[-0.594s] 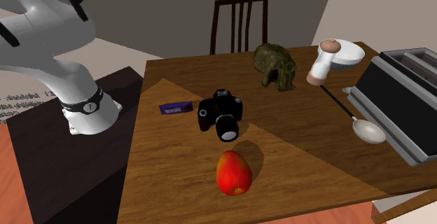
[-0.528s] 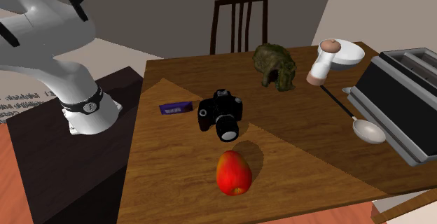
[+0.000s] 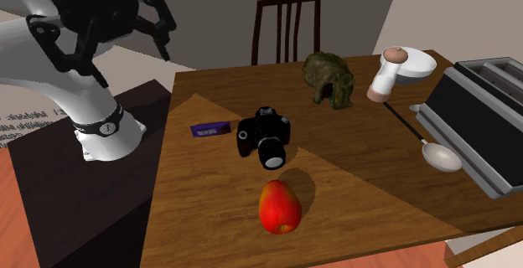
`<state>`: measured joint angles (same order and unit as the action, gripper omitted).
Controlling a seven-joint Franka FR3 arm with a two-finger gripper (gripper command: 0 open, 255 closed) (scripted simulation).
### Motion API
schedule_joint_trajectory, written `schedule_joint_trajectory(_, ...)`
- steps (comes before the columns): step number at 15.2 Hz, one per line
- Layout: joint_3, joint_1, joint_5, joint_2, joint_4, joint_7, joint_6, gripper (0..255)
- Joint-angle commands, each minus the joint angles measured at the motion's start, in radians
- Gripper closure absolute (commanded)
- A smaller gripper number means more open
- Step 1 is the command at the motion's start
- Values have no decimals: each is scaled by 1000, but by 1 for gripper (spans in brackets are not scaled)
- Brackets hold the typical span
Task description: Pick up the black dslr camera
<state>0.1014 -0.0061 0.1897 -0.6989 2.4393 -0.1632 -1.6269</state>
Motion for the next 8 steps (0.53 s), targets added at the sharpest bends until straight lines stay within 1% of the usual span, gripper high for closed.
schedule_joint_trajectory(1, 37, 8, 33, 36, 27, -49, -56, 0)
schedule_joint_trajectory(8, 146, 30, 118, 233, 42, -191, -243, 0)
